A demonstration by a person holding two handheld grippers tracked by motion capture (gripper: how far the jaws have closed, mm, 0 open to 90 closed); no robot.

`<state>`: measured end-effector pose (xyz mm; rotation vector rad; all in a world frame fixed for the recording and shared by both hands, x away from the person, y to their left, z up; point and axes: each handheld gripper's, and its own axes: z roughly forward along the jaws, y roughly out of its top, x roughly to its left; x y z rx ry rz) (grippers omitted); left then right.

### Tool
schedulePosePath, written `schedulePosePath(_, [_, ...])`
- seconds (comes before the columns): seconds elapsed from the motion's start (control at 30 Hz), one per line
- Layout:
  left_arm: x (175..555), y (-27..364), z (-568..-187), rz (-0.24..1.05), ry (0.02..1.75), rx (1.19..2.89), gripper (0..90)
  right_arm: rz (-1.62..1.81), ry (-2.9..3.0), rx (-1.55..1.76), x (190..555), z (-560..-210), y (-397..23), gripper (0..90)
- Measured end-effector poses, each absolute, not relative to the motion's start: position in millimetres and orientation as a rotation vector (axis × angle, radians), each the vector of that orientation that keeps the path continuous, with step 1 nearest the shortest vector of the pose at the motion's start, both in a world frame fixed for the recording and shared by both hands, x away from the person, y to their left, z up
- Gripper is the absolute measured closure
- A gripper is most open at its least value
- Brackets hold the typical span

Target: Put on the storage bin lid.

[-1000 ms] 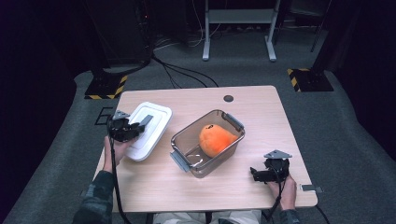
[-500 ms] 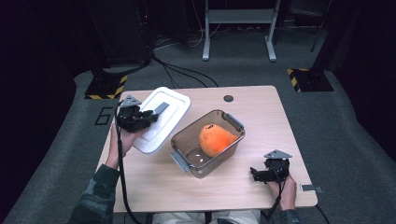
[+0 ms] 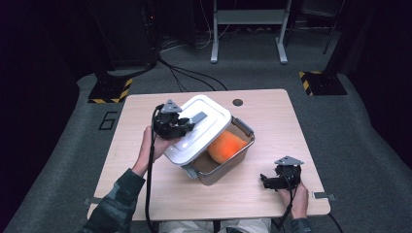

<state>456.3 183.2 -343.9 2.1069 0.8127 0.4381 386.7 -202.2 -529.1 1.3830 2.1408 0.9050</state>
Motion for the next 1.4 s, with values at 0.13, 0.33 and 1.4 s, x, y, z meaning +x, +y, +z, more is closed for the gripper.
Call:
schedulePosePath(0.13, [459.0, 162.3, -352.3, 0.413, 0.795, 2.143, 66.4, 0.905, 2.14, 1.381, 386.6, -529.1, -202.2, 0.0])
schedulePosePath(0.33, [462.8, 136.7, -364.2, 0.364, 0.779, 2.192, 66.4, 0.903, 2.138, 1.379, 386.6, -529.2, -202.1, 0.0])
schedulePosePath(1.4, [440.9, 154.7, -372.8, 0.421, 0.814, 2.126, 19.6, 0.901, 2.139, 1.371, 386.4, -529.2, -202.2, 0.3])
